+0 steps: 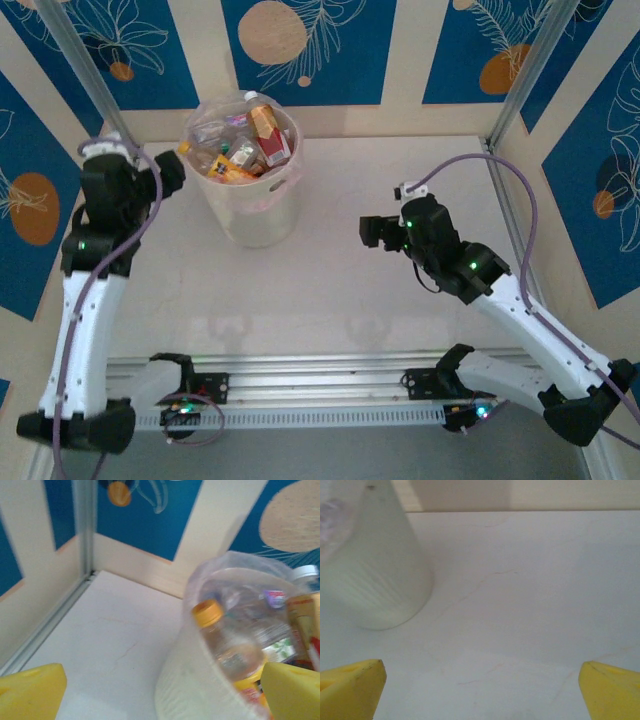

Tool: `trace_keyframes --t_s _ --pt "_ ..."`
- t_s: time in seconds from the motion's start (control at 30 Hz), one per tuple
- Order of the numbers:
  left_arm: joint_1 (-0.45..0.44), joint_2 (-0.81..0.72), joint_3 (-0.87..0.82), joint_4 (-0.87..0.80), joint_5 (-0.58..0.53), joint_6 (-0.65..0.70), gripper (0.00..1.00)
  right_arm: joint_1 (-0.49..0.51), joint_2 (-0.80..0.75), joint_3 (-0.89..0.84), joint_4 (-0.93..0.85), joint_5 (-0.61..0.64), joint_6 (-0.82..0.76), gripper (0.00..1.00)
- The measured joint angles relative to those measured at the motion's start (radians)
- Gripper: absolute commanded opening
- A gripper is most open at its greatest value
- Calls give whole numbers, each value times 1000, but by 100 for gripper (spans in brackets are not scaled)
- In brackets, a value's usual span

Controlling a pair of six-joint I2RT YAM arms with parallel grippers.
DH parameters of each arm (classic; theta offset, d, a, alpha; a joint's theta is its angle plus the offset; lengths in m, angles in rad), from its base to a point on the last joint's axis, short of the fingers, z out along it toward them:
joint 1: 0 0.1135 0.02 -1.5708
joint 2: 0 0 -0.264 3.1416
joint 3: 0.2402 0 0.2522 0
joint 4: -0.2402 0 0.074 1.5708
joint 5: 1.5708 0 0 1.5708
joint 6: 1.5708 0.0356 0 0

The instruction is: Put the plastic bottles in the bin

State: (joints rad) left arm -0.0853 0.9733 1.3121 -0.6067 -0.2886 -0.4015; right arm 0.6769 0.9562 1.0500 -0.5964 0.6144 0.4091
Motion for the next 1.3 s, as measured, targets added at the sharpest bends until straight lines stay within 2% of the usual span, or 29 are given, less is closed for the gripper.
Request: trace_keyframes --t_s 0.23,0.5,0.87,1.1,1.3 --pt "0 -273 -409 62 -114 -51 100 -58 -120 -238 60 106 -8 99" --pt "0 -376 -723 240 -154 -25 99 -170 -219 -487 287 129 -116 99" --pt "0 -373 -1061 637 -97 126 100 -443 -157 -701 625 -39 -196 99" --pt "0 -339 -1163 861 -27 265 99 -544 -62 -777 805 -137 -213 99" --pt "0 -217 -1209 1007 4 331 100 -584 62 -789 951 -202 -225 99"
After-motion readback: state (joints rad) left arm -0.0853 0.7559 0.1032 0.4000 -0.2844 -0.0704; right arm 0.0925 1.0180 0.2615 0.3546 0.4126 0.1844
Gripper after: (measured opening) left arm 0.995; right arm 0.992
